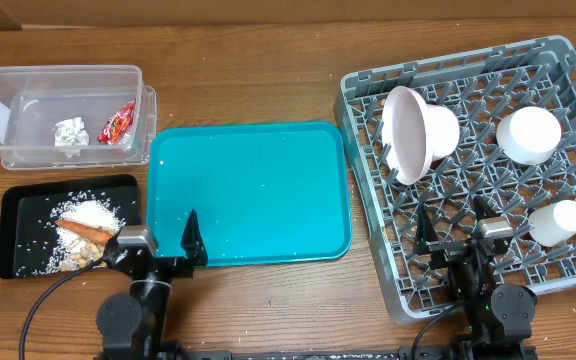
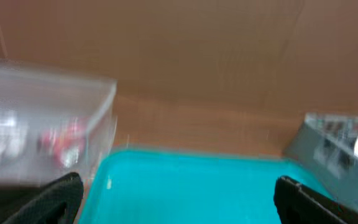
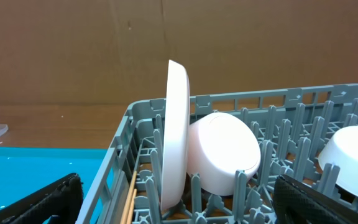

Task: Sort waste into correct bins and load items into the dishwasher

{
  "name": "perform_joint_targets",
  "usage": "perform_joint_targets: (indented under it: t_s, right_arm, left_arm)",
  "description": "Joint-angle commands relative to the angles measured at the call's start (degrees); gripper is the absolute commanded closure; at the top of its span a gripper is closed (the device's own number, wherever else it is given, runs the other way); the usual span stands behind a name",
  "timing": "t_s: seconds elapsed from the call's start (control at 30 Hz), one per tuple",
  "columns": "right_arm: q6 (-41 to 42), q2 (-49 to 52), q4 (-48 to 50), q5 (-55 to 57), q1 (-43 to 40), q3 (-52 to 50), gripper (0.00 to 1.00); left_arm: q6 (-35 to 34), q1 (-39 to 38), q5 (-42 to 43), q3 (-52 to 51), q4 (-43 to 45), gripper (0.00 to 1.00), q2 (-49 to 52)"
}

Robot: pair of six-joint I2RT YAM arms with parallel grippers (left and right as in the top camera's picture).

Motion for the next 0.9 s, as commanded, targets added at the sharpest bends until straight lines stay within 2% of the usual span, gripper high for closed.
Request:
perform_joint_targets:
  t_s: [0.0, 0.03, 0.17, 0.87]
  right_arm:
    - [-0.2, -0.6, 0.3, -0.3, 0.3, -0.5, 0.00]
    - [-0.2, -0.6, 0.3, -0.3, 0.3, -0.5, 0.00]
    - [-0.2, -0.6, 0.3, -0.3, 0.3, -0.5, 0.00]
    - [-0.2, -0.6, 0.3, -0.3, 0.3, -0.5, 0.00]
  left_arm:
    - [6.9, -1.1, -3.0, -5.1, 10.0, 0.00, -0.8]
    - [6.9, -1.1, -3.5, -6.1, 11.0, 0.00, -0.8]
    - [6.7, -1.2, -3.7, -6.3, 3.8, 0.00, -0.8]
    - [6.7, -1.1, -3.7, -6.3, 3.7, 0.00, -0.8]
